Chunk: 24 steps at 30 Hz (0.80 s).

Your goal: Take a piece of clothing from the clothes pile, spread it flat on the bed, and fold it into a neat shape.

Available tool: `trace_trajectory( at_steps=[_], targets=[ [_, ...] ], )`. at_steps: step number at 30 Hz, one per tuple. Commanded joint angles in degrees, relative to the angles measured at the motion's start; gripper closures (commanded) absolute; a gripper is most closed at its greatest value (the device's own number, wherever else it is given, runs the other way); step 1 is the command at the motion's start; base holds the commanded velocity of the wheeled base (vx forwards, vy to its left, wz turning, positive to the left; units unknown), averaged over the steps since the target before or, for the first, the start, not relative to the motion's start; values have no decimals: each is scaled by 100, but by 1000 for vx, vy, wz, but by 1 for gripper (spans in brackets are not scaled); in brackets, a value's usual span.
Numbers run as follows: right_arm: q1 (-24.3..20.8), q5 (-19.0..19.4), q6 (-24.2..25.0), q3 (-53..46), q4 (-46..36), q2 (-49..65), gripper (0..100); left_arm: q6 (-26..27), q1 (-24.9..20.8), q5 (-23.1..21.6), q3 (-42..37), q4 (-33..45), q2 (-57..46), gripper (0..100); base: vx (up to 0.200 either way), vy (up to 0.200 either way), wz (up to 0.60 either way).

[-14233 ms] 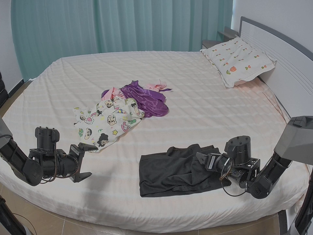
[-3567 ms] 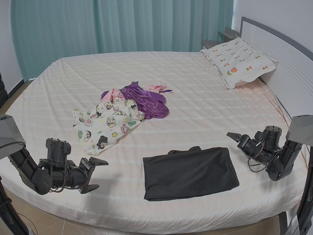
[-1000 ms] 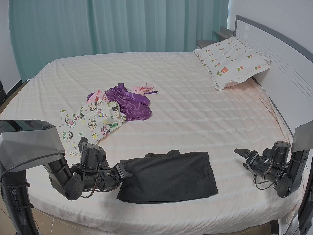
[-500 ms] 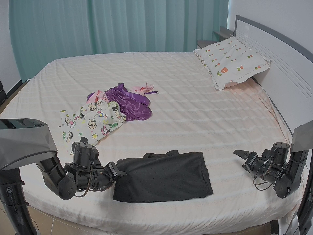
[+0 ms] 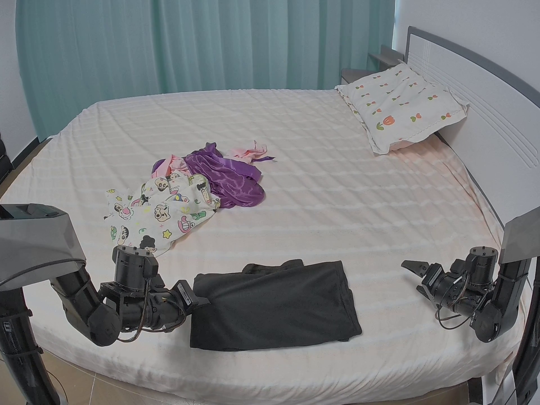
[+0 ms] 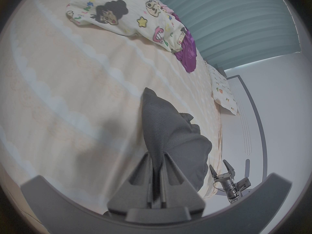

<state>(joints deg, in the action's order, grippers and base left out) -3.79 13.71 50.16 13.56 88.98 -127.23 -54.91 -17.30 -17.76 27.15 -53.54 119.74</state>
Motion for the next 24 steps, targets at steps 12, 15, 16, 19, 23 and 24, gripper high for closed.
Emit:
trace_trajectory(
  at_steps=[12,15,16,19,23,24],
  targets=[
    [-43,0,11,-2,49,-56,0,-3,60,1,-140,-7,-108,100,0,200,0],
    [-52,0,11,-2,49,-56,0,-3,86,1,-148,-7,-117,100,0,200,0],
    [-52,0,11,-2,49,-56,0,-11,95,1,-166,-7,-126,100,0,200,0],
    [-52,0,11,-2,49,-56,0,-11,95,-8,-192,-7,-144,100,0,200,0],
    [-69,0,11,-2,49,-56,0,-11,113,-8,-192,-7,-144,100,0,200,0],
    [-87,-9,11,-11,49,-56,0,-11,121,1,-192,-7,-144,100,0,200,0]
  ],
)
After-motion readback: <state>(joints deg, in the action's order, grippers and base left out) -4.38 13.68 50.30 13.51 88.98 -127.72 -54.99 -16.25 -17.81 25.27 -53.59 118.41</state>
